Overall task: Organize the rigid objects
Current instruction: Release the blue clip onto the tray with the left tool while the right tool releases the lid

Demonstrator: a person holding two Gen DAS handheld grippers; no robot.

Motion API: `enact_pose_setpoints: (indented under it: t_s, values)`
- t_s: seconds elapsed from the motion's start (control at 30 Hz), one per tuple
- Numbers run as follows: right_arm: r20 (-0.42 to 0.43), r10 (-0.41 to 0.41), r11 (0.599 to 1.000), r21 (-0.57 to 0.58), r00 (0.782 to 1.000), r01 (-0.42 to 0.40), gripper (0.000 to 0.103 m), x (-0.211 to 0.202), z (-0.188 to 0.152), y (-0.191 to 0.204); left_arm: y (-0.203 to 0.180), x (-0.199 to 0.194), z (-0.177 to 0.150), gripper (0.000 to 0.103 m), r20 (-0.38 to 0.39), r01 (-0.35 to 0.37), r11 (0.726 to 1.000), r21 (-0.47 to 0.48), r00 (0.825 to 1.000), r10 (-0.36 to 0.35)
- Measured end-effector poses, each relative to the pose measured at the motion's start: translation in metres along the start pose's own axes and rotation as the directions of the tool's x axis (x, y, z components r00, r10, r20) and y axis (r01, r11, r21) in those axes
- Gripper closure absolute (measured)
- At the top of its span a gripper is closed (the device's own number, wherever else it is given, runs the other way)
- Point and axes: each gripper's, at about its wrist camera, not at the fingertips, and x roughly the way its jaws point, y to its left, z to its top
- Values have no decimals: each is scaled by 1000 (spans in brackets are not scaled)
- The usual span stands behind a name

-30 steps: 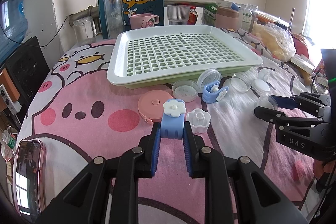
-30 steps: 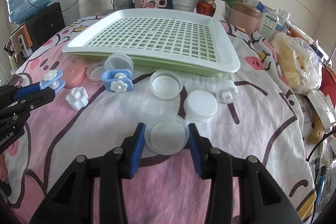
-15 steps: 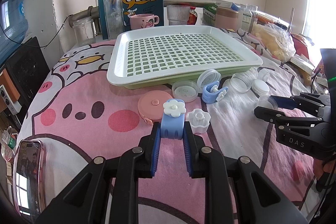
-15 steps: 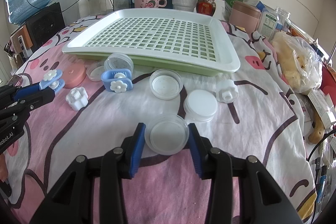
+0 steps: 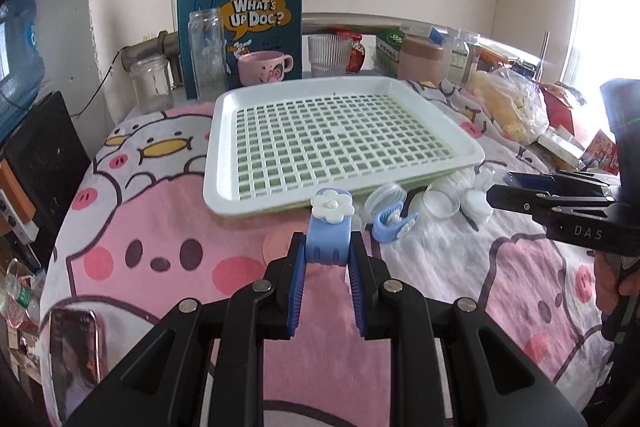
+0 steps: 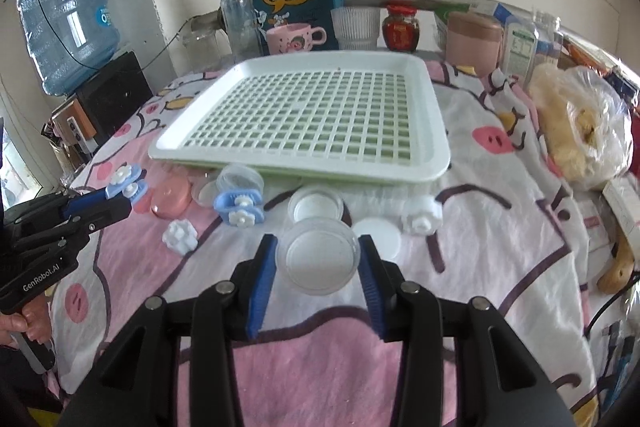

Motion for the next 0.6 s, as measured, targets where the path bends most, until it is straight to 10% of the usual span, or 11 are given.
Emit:
enact_pose_setpoints:
  t_s: [0.3,0.6]
  values:
    - [-36,76,997,13,996,-75,63,43,85,-15,24,64,85,84,-70,16,1000,-18,997,-18]
    - [-159,-19,999,25,987,23,63,131,105,-28,36,144,86,84,-175,8,993,-118,984,-29]
